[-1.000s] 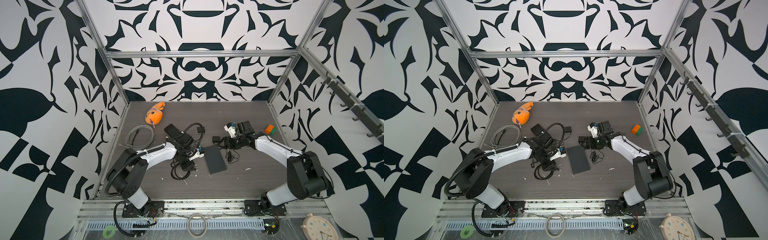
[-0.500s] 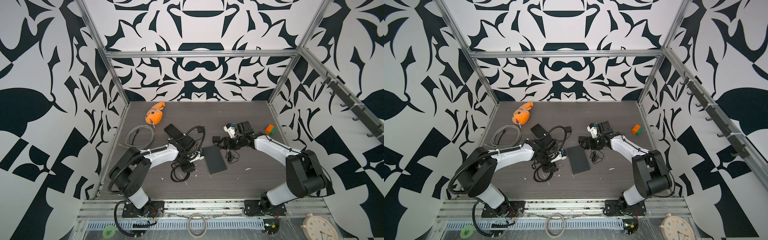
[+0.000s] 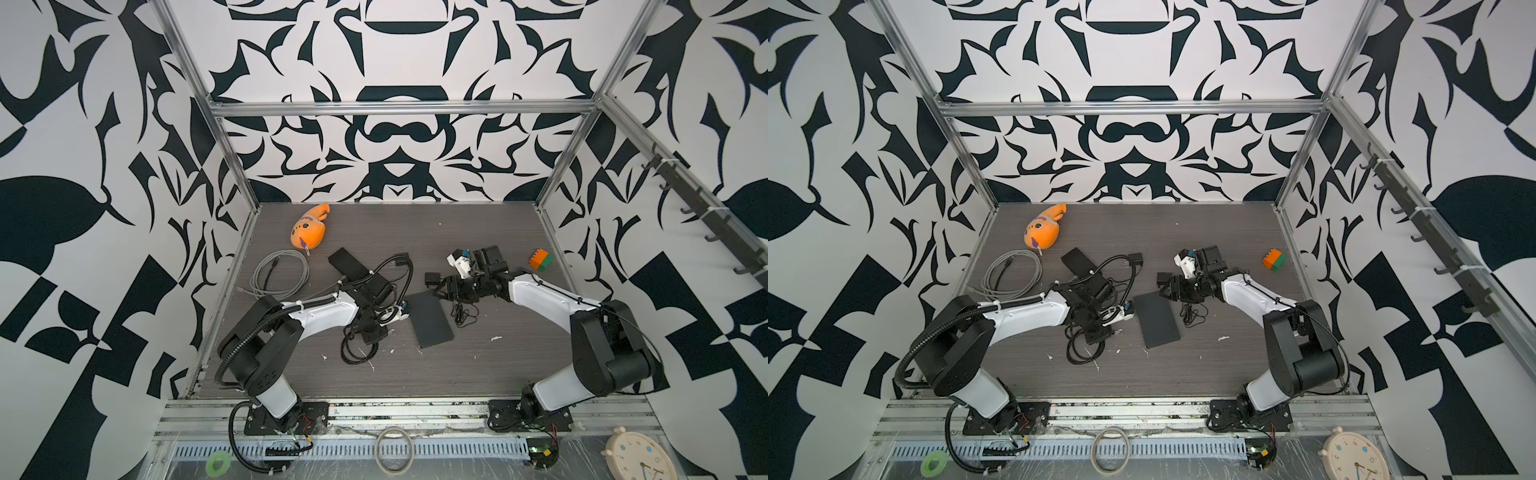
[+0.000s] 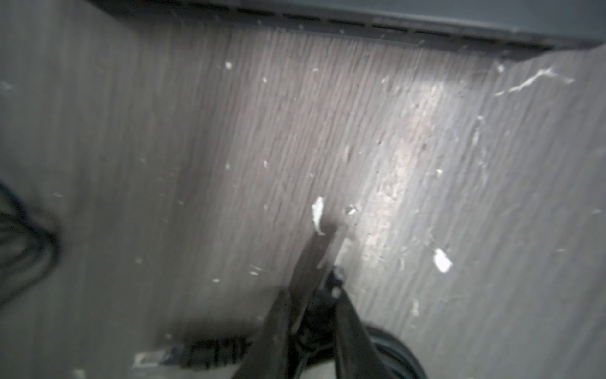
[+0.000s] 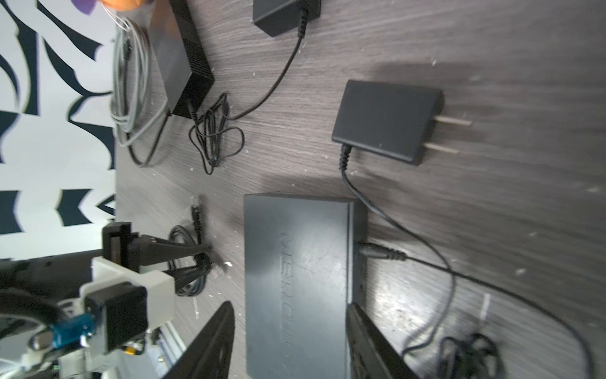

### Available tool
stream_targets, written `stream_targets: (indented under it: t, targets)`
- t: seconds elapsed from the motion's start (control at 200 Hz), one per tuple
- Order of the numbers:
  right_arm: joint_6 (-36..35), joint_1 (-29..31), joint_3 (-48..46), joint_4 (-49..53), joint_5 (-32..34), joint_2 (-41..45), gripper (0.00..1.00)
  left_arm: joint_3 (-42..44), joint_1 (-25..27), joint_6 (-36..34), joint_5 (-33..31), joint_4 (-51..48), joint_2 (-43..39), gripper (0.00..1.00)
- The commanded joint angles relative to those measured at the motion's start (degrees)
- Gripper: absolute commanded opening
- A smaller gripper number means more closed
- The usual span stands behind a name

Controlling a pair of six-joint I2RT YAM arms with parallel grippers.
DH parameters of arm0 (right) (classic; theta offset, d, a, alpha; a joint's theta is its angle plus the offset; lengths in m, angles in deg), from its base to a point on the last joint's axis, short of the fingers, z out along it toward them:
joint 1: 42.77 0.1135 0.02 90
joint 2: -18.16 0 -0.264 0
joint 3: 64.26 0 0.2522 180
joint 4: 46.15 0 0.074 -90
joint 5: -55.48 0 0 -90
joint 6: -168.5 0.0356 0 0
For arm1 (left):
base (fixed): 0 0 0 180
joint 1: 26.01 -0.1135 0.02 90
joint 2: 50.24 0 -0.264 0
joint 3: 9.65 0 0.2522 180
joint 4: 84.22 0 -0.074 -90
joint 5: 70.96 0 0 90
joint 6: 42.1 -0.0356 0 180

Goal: Insert the plug into the switch port

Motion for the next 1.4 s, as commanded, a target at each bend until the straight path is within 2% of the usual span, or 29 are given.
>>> stream_targets:
  t: [0.0,0.165,0.235,0.46,0.665,0.9,1.02,1.175,1.395]
  targets:
    - [7.9,1.7,-2.3,-6.8,-6.2,0.7,0.58,1.7,0.1,-0.1,-2.5,5.1,-2.7,0.17]
    - [17.4,5.4,-5.8,-17.5,-9.1,0.8,0.57,2.6,0.1,-0.4,-3.5,12.3,-6.3,0.07]
    - [18.7,7.8,-5.8,-20.7,-9.9,0.6,0.57,2.8,0.0,-0.6,-3.3,13.8,-6.9,0.05]
    - [20.2,10.2,-7.0,-33.0,-11.7,-1.8,0.55,3.1,-0.7,-1.2,-2.3,17.2,-8.7,0.03]
    - [23.9,11.4,-5.9,-41.9,-13.1,-7.2,0.42,4.3,-1.5,0.5,1.1,20.8,-12.2,0.03]
    - [29.2,12.4,-7.2,-52.5,-13.7,-9.4,0.42,4.8,-1.6,0.3,1.7,19.9,-14.2,0.03]
    - [29.6,12.6,-7.4,-52.2,-13.2,-8.9,0.43,5.2,-1.8,0.1,1.2,20.0,-14.3,0.03]
    - [30.6,13.3,-7.0,-52.0,-14.5,-9.7,0.29,5.4,-1.9,0.2,0.8,21.4,-14.4,0.02]
    - [31.5,13.7,-7.7,-52.6,-15.6,-9.8,0.3,5.5,-2.2,0.2,0.4,22.1,-14.4,0.02]
